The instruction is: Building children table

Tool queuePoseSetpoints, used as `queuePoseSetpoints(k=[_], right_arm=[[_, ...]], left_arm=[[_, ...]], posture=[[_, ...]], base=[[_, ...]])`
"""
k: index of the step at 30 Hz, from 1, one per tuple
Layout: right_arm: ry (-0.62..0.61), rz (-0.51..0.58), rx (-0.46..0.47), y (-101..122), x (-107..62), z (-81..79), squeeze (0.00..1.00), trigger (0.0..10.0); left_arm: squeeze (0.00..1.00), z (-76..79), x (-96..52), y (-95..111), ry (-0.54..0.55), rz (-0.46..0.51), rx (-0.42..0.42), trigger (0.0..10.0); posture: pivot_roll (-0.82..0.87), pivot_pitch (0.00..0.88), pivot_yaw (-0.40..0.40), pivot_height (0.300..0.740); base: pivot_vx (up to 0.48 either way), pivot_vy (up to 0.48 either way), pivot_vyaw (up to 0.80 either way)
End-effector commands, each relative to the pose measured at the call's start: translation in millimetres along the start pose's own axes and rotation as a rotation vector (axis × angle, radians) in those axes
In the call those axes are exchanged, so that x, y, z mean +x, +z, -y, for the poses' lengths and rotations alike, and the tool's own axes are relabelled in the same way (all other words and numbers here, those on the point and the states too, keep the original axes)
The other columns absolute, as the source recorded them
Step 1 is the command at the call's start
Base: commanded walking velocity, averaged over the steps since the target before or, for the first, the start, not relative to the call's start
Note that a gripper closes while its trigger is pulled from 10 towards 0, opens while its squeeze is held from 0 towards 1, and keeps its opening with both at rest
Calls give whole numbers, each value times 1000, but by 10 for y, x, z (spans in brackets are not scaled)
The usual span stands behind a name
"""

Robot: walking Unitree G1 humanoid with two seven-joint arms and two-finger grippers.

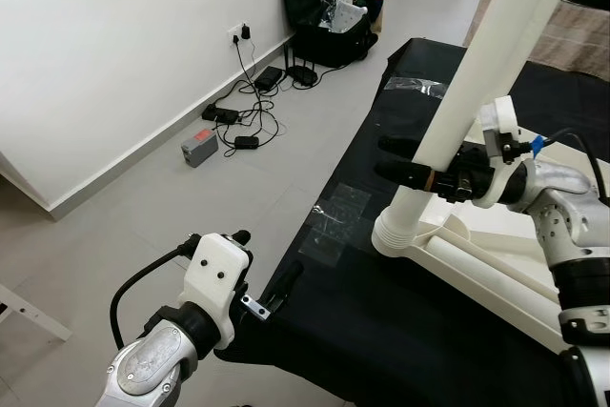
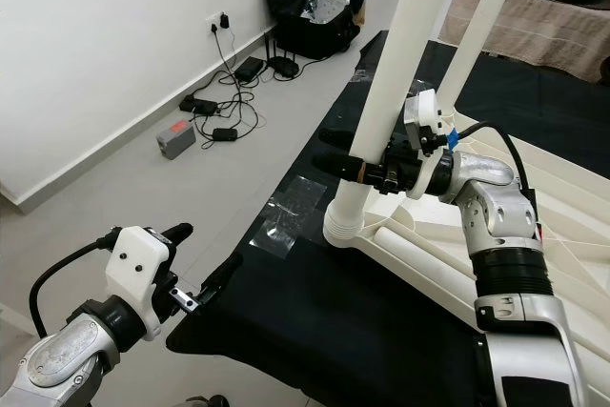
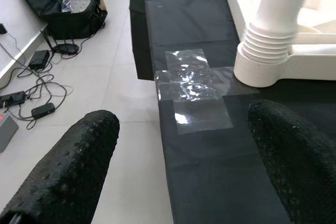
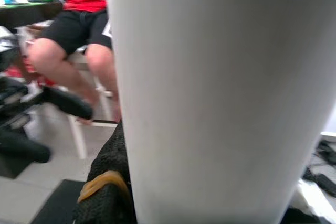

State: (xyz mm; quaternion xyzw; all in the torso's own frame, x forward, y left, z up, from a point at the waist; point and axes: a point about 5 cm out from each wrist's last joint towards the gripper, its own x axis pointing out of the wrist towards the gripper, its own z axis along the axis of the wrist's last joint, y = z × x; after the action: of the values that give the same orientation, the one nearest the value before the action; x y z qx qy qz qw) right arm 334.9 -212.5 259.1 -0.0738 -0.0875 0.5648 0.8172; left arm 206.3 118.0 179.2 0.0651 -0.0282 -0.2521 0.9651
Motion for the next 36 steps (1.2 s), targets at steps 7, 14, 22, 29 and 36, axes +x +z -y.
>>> queuePoseSetpoints(k=[7,14,22,29,36], right_arm=[[-16,-71,5,-120,44,18,0,10000],[-11,-73,7,-122,45,15,0,10000],[58,-93,31,-133,-24,-61,0,10000],[83,-102,40,-129,2,-48,0,10000],[103,-125,52,-173,47,-66,0,10000]], left_arm=[[0,7,-14,-24,-3,-15,5,10000],[0,9,-15,-25,-3,-15,6,10000],[0,-3,-5,-33,3,-17,7,10000],[0,-42,106,16,24,11,-4,10000],[0,-1,140,41,16,24,-9,10000]], posture=[[118,195,-12,740],[118,195,-12,740],[109,194,-8,740],[87,204,-5,740],[87,222,-5,740]], base=[[0,0,0],[0,0,0],[0,0,0],[0,0,0],[0,0,0]])
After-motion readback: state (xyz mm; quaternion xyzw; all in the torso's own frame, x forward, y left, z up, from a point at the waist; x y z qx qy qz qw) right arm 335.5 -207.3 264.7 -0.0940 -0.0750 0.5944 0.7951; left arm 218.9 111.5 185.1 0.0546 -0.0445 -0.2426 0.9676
